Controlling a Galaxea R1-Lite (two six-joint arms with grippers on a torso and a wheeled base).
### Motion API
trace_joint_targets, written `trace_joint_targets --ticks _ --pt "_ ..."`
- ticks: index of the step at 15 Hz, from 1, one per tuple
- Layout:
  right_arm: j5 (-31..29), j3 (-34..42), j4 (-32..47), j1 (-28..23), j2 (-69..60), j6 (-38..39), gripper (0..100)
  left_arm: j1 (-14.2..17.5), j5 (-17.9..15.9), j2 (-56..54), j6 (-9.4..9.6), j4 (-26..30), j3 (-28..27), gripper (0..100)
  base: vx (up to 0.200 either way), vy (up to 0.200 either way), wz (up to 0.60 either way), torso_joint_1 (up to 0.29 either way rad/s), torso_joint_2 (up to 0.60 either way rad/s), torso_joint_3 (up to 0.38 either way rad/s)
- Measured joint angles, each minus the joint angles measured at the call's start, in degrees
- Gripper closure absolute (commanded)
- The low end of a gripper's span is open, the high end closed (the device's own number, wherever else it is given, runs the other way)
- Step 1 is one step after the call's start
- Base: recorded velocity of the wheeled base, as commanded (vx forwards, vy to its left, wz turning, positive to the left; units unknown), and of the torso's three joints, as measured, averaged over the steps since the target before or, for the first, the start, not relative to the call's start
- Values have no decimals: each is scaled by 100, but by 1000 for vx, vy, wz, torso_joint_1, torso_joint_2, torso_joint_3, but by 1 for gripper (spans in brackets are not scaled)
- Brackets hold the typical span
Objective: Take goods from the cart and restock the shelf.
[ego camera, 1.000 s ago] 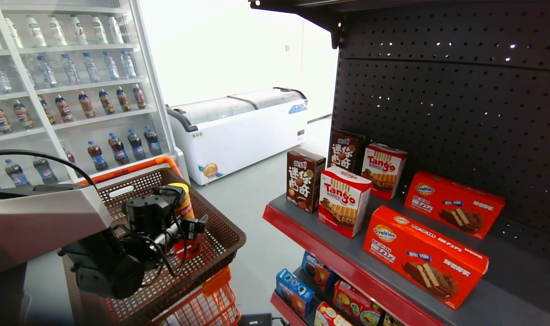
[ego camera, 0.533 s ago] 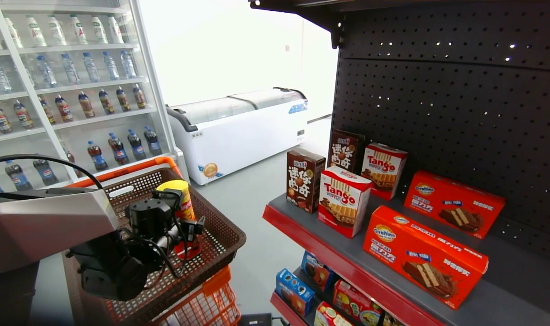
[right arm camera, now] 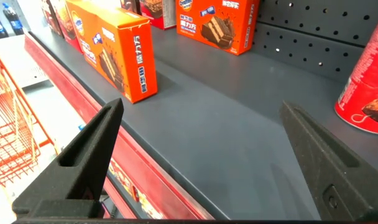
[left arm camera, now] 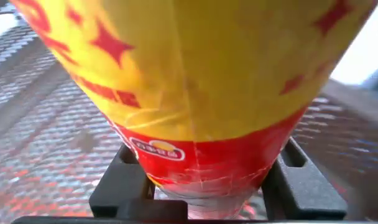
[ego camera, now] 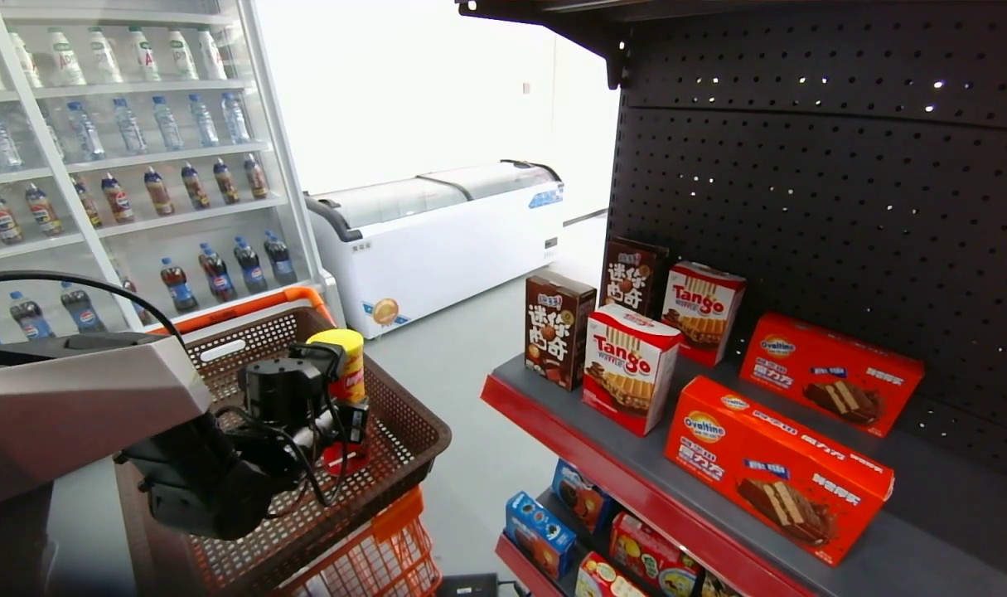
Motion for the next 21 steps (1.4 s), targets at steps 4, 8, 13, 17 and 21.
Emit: trace_joint_targets --ticks 4,8,13,17,21 --pt "1 0 0 -2 0 0 0 -323 -753 -584 -33 912 -366 100 0 0 0 0 0 0" --pt "0 0 0 -2 0 0 0 -623 -1713 -1499 -18 2020 -708 100 0 0 0 0 0 0" --pt "0 0 2 -7 0 0 0 -742 -3300 -2455 -46 2378 -529 100 0 0 0 0 0 0" --pt "0 0 0 0 0 0 0 -800 -3941 -2914 -38 2264 -256 100 0 0 0 0 0 0" --pt "0 0 0 -2 0 0 0 -1392 -3952 -3467 -413 2135 22 100 0 0 0 0 0 0"
